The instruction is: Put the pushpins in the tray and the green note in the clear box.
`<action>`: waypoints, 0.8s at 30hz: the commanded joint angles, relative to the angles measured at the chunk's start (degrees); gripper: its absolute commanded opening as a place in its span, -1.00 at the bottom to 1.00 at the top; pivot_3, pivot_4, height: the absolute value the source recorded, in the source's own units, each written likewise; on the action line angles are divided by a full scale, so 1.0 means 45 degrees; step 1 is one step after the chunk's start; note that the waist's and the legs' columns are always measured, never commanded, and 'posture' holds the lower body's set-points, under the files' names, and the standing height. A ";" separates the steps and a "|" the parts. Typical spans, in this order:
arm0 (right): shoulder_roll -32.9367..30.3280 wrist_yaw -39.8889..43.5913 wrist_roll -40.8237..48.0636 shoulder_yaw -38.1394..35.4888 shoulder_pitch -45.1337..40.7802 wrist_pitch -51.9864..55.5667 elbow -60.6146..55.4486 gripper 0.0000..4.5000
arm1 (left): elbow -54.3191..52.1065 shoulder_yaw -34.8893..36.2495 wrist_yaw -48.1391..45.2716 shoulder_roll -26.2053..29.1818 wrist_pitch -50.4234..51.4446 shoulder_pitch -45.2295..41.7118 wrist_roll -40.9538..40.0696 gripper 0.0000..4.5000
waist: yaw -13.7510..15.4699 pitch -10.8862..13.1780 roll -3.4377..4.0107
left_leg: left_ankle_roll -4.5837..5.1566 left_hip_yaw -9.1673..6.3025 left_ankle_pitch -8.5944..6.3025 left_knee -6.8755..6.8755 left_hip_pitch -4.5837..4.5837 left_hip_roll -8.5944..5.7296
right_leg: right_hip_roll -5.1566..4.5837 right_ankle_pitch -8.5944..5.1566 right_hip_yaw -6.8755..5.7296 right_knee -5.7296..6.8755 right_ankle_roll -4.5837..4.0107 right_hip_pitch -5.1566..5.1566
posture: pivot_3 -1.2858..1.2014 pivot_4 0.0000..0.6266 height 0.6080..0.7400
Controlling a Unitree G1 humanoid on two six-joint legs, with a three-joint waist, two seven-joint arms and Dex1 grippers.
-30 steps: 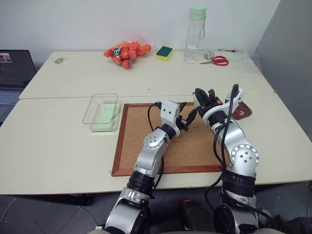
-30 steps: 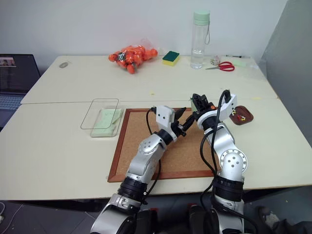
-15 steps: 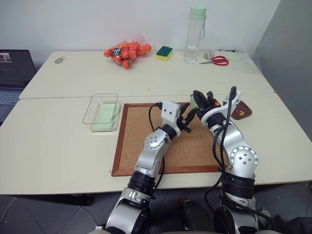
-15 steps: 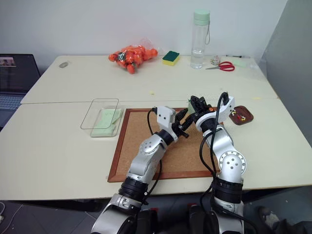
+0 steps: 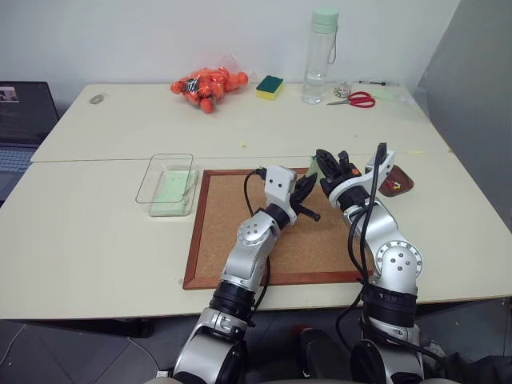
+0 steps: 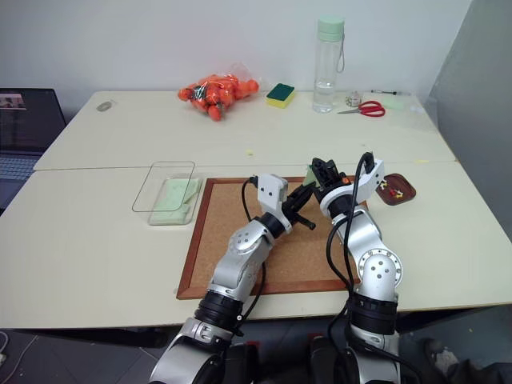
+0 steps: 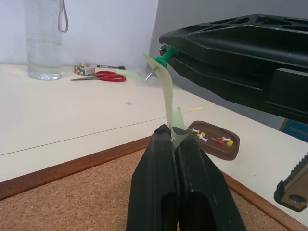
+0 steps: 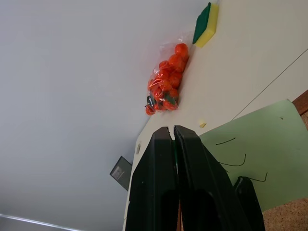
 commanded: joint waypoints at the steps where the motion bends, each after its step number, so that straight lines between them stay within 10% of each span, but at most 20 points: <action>1: -0.0089 0.0109 0.0048 0.0146 -0.0098 -0.0208 -0.0707 -1.00 | -0.0678 0.0486 0.0162 -0.0581 0.0965 -0.0317 -0.1097 -1.00 | 0.0001 0.0000 0.0000 | 0.0000 -0.0001 0.0000 0.0000 -0.0002 0.0000 | 0.0000 0.0000 -0.0001 -0.0002 0.0000 0.0000 | 0.03 -0.52 1.00; 24: -0.2847 0.3298 -0.5584 0.2285 0.0298 -0.1035 -0.0974 -1.00 | -0.2338 0.2035 0.1636 -0.1023 0.4819 -0.0292 -0.5503 -1.00 | 0.0016 0.0002 -0.0002 | 0.0000 -0.0027 0.0000 0.0001 -0.0024 -0.0003 | 0.0005 0.0000 -0.0021 -0.0025 0.0001 -0.0008 | 0.03 -0.52 1.00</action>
